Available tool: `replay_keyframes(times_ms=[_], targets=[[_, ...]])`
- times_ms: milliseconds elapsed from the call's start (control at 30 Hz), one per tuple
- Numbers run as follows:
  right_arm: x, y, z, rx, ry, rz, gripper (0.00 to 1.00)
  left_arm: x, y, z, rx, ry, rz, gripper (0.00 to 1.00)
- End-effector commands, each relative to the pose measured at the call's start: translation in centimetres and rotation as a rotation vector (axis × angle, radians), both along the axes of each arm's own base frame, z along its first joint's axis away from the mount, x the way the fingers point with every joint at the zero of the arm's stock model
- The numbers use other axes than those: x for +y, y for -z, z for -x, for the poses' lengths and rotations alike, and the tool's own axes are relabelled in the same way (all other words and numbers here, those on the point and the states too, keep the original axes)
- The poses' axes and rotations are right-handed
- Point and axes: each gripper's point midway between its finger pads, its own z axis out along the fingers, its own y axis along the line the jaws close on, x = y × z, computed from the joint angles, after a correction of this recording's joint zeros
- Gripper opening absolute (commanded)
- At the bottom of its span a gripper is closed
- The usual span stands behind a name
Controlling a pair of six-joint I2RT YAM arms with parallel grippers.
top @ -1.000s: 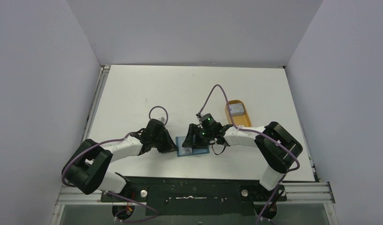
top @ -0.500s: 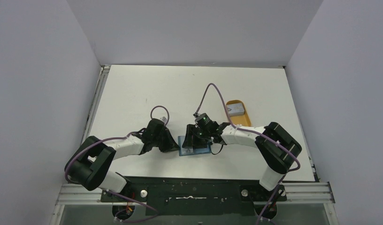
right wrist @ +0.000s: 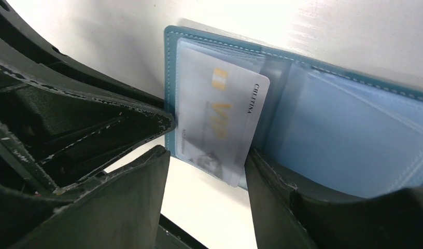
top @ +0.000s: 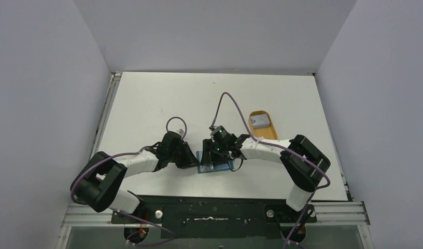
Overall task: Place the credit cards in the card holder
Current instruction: Insert the credit card into the card holder.
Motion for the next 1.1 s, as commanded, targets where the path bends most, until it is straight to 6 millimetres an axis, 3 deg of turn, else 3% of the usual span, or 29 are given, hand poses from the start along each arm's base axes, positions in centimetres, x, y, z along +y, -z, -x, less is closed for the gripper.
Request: replay_keyframes(times_ms=[0,267,600,700,933,1067], targets=[[0.2,-1.5,-0.8,-0.063,-0.005,0.027,0.57,1.5,0.7,0.5,-0.003,-0.013,-0.052,0.21],[-0.9,-3.6,-1.8,-0.128,0.041,0.071,0.7,1.8,0.1,0.1,-0.02,-0.024,-0.052,0.24],[-1.1,-4.5,-2.0,-0.155,0.045,0.069,0.7,1.5,-1.8,-0.5,-0.05,-0.028,-0.024,0.29],[-1.6,-5.8,-2.4,-0.195,0.071,0.056,0.69,1.6,-3.1,-0.7,-0.073,-0.039,-0.007,0.3],[-5.5,-10.0,-3.2,-0.343,0.135,0.117,0.67,1.3,-7.2,-1.5,-0.163,-0.035,0.041,0.34],[-9.3,-9.9,-3.8,-0.364,0.168,0.199,0.67,0.9,-7.4,-1.6,-0.166,-0.006,0.042,0.38]])
